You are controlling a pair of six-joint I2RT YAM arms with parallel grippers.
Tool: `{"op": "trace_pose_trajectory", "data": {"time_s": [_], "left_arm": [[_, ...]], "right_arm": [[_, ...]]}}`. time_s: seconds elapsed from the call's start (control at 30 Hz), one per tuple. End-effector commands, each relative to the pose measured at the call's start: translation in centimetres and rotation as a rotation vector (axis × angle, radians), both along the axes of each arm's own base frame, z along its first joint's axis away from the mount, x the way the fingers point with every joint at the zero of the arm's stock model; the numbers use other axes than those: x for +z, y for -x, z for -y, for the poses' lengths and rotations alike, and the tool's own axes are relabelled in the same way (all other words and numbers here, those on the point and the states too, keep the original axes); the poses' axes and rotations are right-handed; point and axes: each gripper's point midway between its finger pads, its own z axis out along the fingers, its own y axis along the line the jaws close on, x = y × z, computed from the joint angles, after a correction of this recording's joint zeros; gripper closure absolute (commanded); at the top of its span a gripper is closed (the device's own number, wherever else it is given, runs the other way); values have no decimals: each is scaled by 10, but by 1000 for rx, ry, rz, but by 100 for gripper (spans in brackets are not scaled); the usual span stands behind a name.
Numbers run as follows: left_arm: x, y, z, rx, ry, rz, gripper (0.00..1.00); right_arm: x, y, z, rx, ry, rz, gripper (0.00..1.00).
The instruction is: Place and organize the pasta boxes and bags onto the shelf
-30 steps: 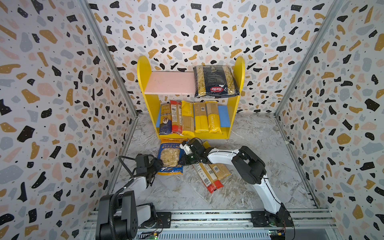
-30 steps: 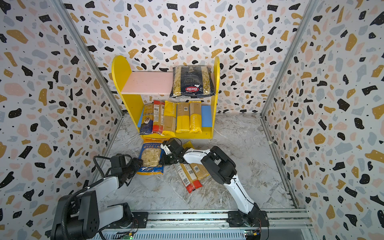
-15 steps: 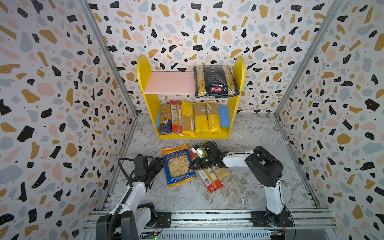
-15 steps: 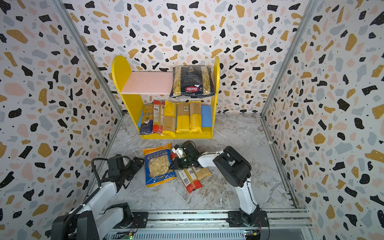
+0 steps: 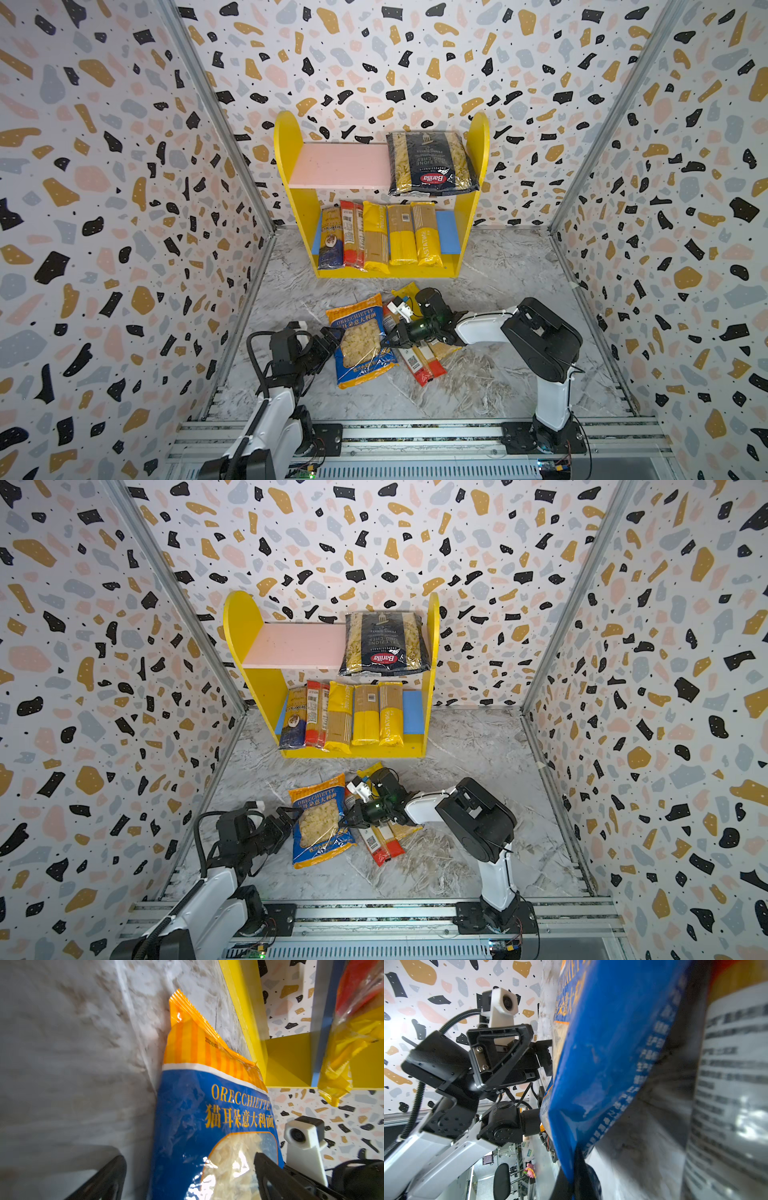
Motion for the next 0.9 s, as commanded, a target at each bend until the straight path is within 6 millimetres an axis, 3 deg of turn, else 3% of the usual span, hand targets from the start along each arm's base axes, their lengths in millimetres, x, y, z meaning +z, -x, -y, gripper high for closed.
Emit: {"op": "trace_pose_trajectory", "data": {"time_s": [0.0,0.27,0.73,0.87], "left_arm": [[1,12,15,-35,104,-16,1],[5,24,26,-75,165,10,0],[38,16,35,-117,263,128,0],[36,18,37,-142,255,110,0]], "right_arm": [[53,12,-8,58,-162,11,100],[71,16,-9,63,-225,-19,100],[69,16,-13,90,-240,-42,100],[75,6,-9,75,-264,-42,100]]}}
